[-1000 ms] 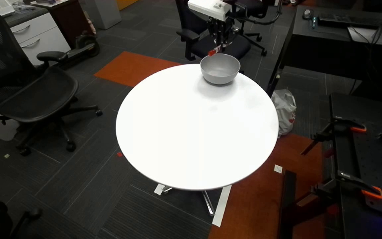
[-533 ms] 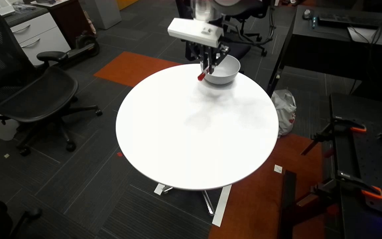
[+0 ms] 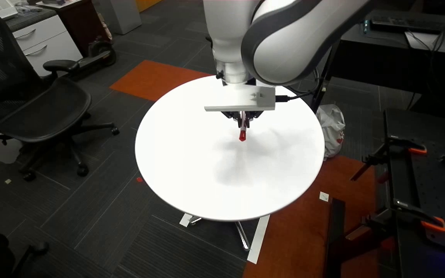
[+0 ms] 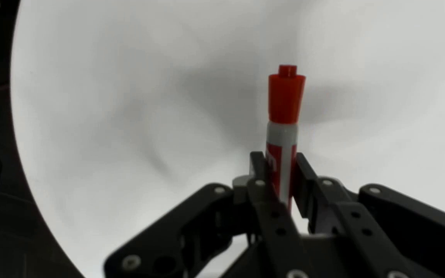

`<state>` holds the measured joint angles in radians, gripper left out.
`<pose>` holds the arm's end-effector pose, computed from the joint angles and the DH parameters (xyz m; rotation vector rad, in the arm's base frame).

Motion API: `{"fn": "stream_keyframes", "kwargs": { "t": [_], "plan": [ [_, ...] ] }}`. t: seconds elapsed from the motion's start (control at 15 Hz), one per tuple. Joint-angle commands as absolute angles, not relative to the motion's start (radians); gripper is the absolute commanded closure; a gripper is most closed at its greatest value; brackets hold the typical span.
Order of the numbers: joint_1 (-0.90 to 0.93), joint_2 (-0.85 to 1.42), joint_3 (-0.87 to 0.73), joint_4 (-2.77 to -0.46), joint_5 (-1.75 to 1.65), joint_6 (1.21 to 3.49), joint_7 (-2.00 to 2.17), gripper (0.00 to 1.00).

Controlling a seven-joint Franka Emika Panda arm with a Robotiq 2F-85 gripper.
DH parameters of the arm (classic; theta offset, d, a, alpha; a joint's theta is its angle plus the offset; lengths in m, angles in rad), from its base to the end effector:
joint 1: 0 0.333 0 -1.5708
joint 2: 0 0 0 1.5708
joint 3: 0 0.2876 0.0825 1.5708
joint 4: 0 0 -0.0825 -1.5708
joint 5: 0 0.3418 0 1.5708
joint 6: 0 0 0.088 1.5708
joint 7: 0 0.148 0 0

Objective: Remove the red marker from the grey bowl, place the marker back in the bowl then take it out of the bowl

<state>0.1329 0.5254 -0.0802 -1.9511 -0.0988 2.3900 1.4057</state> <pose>0.5662 0.0257 0.1685 2.4212 -1.7817 0.0087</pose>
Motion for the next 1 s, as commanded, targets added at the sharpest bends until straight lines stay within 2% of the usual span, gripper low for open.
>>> {"fn": "stream_keyframes", "kwargs": {
  "t": [0.0, 0.93],
  "plan": [
    [0.137, 0.555, -0.082, -1.968, -0.152, 2.415, 1.251, 0.95],
    [0.09, 0.647, -0.115, -1.95, -0.128, 2.613, 0.708, 0.95]
  ]
}}
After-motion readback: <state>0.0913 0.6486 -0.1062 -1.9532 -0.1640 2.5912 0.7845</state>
